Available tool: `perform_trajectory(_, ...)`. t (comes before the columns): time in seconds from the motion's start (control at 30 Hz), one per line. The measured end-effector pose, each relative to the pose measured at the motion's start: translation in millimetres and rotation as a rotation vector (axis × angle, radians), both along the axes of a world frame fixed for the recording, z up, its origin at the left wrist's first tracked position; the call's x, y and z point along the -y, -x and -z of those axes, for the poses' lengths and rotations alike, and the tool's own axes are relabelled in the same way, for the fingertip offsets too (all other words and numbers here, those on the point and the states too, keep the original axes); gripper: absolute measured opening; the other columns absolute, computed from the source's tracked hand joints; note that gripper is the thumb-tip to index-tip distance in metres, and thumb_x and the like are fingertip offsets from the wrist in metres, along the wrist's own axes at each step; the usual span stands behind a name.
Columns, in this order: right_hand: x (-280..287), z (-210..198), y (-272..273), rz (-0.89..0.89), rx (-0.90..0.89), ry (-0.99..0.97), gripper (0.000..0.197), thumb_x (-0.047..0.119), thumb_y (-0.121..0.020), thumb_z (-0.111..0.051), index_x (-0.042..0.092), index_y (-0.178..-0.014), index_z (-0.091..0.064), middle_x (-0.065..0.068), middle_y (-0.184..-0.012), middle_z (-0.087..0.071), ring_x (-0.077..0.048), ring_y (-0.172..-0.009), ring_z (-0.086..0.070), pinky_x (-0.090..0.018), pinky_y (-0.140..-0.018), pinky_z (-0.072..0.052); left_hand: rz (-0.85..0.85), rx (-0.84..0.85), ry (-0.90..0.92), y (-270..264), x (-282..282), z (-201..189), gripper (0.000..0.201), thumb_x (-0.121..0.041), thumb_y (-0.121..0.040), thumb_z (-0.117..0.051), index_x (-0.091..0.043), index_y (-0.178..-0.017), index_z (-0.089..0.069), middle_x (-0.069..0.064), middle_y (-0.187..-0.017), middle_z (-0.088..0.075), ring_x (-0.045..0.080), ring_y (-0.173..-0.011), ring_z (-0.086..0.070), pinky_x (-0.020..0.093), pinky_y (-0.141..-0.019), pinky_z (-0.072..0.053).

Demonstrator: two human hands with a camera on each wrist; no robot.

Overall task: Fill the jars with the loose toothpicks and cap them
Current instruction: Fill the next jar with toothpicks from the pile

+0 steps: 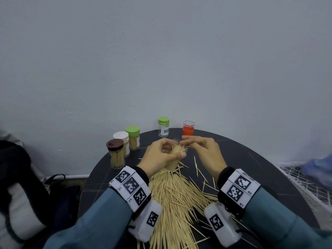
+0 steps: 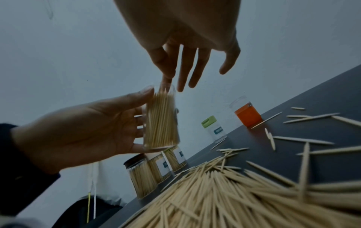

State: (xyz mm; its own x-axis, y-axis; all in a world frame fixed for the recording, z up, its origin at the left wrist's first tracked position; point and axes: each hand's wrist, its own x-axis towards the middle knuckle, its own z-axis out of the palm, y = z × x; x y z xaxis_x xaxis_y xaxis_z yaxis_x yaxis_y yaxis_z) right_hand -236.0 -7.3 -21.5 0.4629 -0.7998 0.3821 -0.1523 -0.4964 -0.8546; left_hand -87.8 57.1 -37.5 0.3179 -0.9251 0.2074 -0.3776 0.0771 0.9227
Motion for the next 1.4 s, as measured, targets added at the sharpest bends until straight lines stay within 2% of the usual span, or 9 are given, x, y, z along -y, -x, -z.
perform_trajectory(0.13,-3.3,0.7,4.4,-0.076,-0.117,0.0,0.038,-0.001,-0.09,-0.042,0.021,-0.101,-0.072,0.008,-0.123,-0.061,-0.003,-0.116,-0.05,-0.019,-0.1,-0.036,-0.047,0.0,-0.006,-2.1,-0.8,-0.8,0.053,-0.034,-0.071,-0.079,-0.016,-0.117,-0.062,0.0,-0.112,-0.063,0.013,-0.102,-0.058,0.027,-0.084,-0.048)
perform_trajectory(0.27,-3.1,-6.6,14.3,-0.047,-0.087,0.045,0.04,-0.005,-0.087,-0.044,0.021,-0.105,-0.068,0.011,-0.11,-0.066,0.007,-0.104,-0.054,0.005,-0.081,-0.034,-0.044,0.007,-0.01,-0.2,-1.6,-1.8,0.053,-0.034,-0.071,-0.08,-0.016,-0.117,-0.061,0.0,-0.114,-0.062,0.013,-0.103,-0.058,0.025,-0.082,-0.046)
perform_trajectory(0.33,1.0,-8.2,23.1,-0.033,-0.163,0.054,0.035,-0.004,-0.087,-0.047,0.019,-0.105,-0.067,0.01,-0.106,-0.065,0.007,-0.1,-0.055,0.006,-0.075,-0.034,-0.038,0.008,-0.008,0.1,-1.2,-2.6,0.053,-0.033,-0.07,-0.08,-0.016,-0.117,-0.062,0.001,-0.114,-0.062,0.013,-0.102,-0.058,0.026,-0.082,-0.046)
perform_trajectory(0.5,-2.9,-9.1,49.9,-0.04,-0.695,0.045,0.03,0.016,-0.09,-0.057,0.016,-0.12,-0.054,-0.002,-0.118,-0.059,-0.015,-0.112,-0.054,-0.026,-0.095,-0.043,-0.035,0.006,-0.018,0.7,-0.8,-3.0,0.053,-0.033,-0.069,-0.081,-0.017,-0.116,-0.062,0.001,-0.114,-0.062,0.014,-0.103,-0.058,0.027,-0.083,-0.047)
perform_trajectory(0.67,-16.8,0.4,78.3,-0.126,-1.32,0.029,0.081,0.051,-0.076,-0.068,0.014,-0.138,-0.032,-0.006,-0.137,-0.04,-0.02,-0.125,-0.041,-0.035,-0.105,-0.038,-0.018,0.0,-0.032,4.4,-1.5,-2.2,0.054,-0.032,-0.067,-0.082,-0.017,-0.116,-0.062,0.0,-0.113,-0.063,0.014,-0.106,-0.059,0.028,-0.085,-0.047)
perform_trajectory(0.83,-32.3,5.2,99.9,-0.079,-1.524,0.026,0.105,0.049,-0.062,-0.08,0.013,-0.141,-0.021,-0.008,-0.141,-0.027,-0.024,-0.133,-0.03,-0.043,-0.108,-0.035,0.001,0.04,-0.041,10.1,-3.6,-2.2,0.053,-0.032,-0.068,-0.082,-0.018,-0.114,-0.061,-0.001,-0.111,-0.064,0.012,-0.102,-0.059,0.024,-0.079,-0.046)
perform_trajectory(0.93,-36.6,7.5,108.6,-0.091,-1.579,-0.017,0.108,0.046,-0.062,-0.081,0.011,-0.143,-0.018,-0.008,-0.143,-0.024,-0.026,-0.133,-0.032,-0.043,-0.107,-0.037,0.004,0.06,-0.041,12.5,-5.5,-2.0,0.051,-0.032,-0.068,-0.082,-0.018,-0.113,-0.061,-0.001,-0.11,-0.064,0.012,-0.1,-0.059,0.023,-0.078,-0.046)
perform_trajectory(1.17,-31.4,9.7,108.1,-0.079,-1.469,0.073,0.066,0.03,-0.073,-0.077,0.008,-0.125,-0.045,-0.007,-0.129,-0.044,-0.019,-0.109,-0.047,-0.03,-0.094,-0.043,0.021,0.104,-0.042,19.0,-10.6,-2.2,0.051,-0.031,-0.069,-0.081,-0.017,-0.114,-0.062,-0.004,-0.106,-0.063,0.009,-0.096,-0.057,0.019,-0.073,-0.044)
perform_trajectory(1.4,-24.8,6.3,92.0,-0.051,-1.412,0.123,0.038,0.021,-0.072,-0.079,0.003,-0.103,-0.066,-0.008,-0.098,-0.063,-0.017,-0.083,-0.055,-0.028,-0.077,-0.051,0.014,0.106,-0.025,17.1,-13.3,-4.8,0.05,-0.031,-0.07,-0.081,-0.016,-0.114,-0.062,-0.008,-0.099,-0.06,0.005,-0.088,-0.055,0.012,-0.066,-0.04)
